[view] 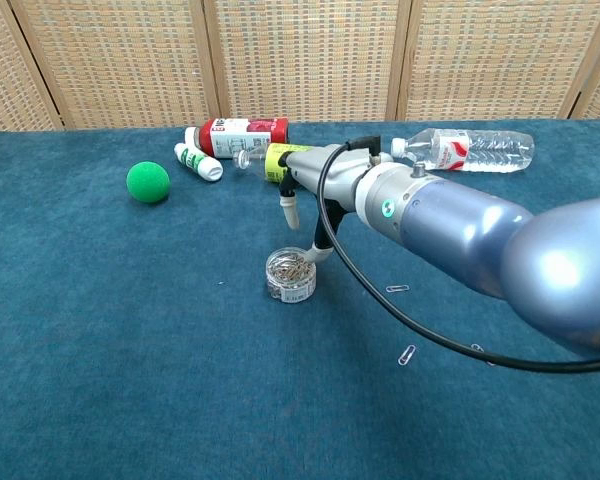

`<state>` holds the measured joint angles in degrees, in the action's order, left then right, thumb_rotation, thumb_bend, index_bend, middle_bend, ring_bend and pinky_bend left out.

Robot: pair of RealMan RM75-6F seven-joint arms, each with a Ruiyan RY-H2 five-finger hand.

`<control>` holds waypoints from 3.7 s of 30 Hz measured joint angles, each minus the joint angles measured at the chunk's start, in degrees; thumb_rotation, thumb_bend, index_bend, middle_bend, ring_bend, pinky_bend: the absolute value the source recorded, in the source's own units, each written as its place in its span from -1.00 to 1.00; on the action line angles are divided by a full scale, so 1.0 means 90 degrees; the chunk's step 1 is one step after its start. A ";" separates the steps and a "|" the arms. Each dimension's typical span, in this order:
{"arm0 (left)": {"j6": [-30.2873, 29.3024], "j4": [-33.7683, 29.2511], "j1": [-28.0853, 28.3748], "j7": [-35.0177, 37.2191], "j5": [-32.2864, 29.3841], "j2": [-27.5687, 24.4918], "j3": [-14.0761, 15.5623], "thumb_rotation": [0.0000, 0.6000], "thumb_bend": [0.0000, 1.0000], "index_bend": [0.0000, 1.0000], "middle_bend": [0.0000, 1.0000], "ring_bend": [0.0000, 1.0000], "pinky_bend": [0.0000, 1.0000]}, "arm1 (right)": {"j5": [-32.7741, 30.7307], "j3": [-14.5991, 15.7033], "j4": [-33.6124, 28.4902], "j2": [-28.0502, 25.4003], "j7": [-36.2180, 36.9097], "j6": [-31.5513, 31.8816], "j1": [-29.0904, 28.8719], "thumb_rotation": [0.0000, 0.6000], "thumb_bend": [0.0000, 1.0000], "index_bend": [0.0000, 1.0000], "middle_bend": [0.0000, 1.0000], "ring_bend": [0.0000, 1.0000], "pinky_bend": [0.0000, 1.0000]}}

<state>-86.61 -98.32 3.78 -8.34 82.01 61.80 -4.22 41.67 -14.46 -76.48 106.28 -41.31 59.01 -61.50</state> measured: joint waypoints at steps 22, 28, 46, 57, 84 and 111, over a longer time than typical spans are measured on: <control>-0.0114 -0.0031 -0.0054 0.0021 0.0234 -0.0015 0.0105 1.00 -1.00 -1.00 -1.00 -1.00 -1.00 | 0.1004 0.0648 -0.1500 -0.1495 0.0248 0.0374 0.0885 1.00 -1.00 -0.02 -1.00 -1.00 -1.00; -0.0152 -0.0031 -0.0073 0.0006 0.0335 -0.0002 0.0151 1.00 -1.00 -1.00 -1.00 -1.00 -1.00 | 0.1794 0.1338 -0.2150 -0.2477 0.0525 0.0416 0.1409 1.00 -0.96 -0.02 -1.00 -1.00 -1.00; -0.0212 -0.0048 -0.0107 -0.0029 0.0480 0.0024 0.0212 1.00 -1.00 -1.00 -1.00 -1.00 -1.00 | 0.4795 0.2863 -0.1713 -0.3196 0.1309 0.0012 0.2051 1.00 0.66 -0.15 -1.00 -1.00 -1.00; -0.0167 -0.0026 -0.0092 -0.0052 0.0463 0.0042 0.0213 1.00 -1.00 -1.00 -1.00 -1.00 -1.00 | 0.4815 0.2752 -0.1400 -0.2814 0.0924 -0.0270 0.2260 1.00 0.66 -0.22 -1.00 -1.00 -1.00; -0.0156 -0.0007 -0.0093 -0.0160 0.0481 0.0106 0.0232 1.00 -1.00 -1.00 -1.00 -1.00 -1.00 | 0.4908 0.2728 -0.1147 -0.3072 0.1092 -0.0487 0.2714 1.00 0.67 -0.22 -1.00 -1.00 -1.00; -0.0142 -0.0003 -0.0097 -0.0209 0.0499 0.0125 0.0249 1.00 -1.00 -1.00 -1.00 -1.00 -1.00 | 0.5197 0.2266 -0.1046 -0.3164 0.3366 -0.0275 0.2971 1.00 -0.40 -0.17 -1.00 -1.00 -1.00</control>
<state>-87.89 -98.34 2.91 -10.21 86.50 62.92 -1.98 88.44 5.93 -85.89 77.81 -11.01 56.53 -34.76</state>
